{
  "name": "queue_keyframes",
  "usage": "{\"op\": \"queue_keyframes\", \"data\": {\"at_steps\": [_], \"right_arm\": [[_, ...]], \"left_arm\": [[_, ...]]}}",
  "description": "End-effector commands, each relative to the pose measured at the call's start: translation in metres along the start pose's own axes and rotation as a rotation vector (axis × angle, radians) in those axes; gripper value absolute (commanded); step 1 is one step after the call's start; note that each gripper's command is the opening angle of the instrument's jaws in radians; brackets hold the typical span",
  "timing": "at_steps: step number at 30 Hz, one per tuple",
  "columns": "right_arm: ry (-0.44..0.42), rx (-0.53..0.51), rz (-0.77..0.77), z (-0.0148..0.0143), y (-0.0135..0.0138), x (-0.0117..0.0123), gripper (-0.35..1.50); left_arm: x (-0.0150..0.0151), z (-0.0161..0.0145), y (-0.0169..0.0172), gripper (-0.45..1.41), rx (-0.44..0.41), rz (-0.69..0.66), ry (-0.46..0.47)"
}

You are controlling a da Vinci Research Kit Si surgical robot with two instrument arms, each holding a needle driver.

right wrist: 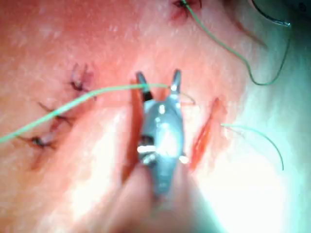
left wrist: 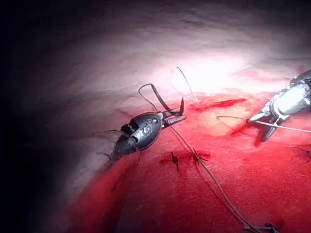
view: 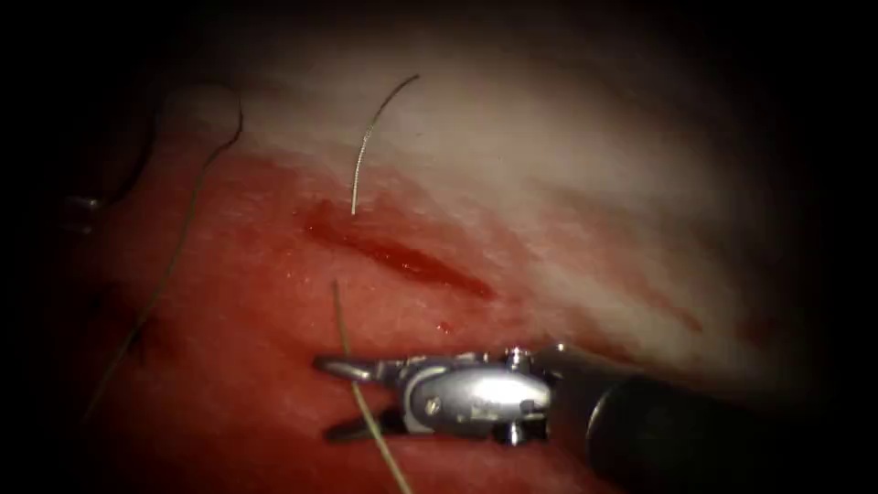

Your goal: Wound Closure

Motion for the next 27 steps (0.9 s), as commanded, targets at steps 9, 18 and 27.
{"op": "queue_keyframes", "data": {"at_steps": [9, 18, 27], "right_arm": [[-0.03, -0.037, 0.001, 0.0016, 0.0043, -0.0047, 1.15], [-0.039, -0.05, -0.009, 0.0031, 0.005, -0.0067, 1.15], [-0.062, -0.033, -0.002, 0.0037, 0.0052, -0.0068, 0.32]], "left_arm": [[-0.0007, 0.0006, -0.0003, -0.45, -0.001, 0.001, 0.001], [-0.0007, 0.0006, -0.0003, -0.45, -0.002, 0.001, 0.002], [-0.0007, 0.0006, -0.0003, -0.45, -0.002, -0.005, 0.002]]}}
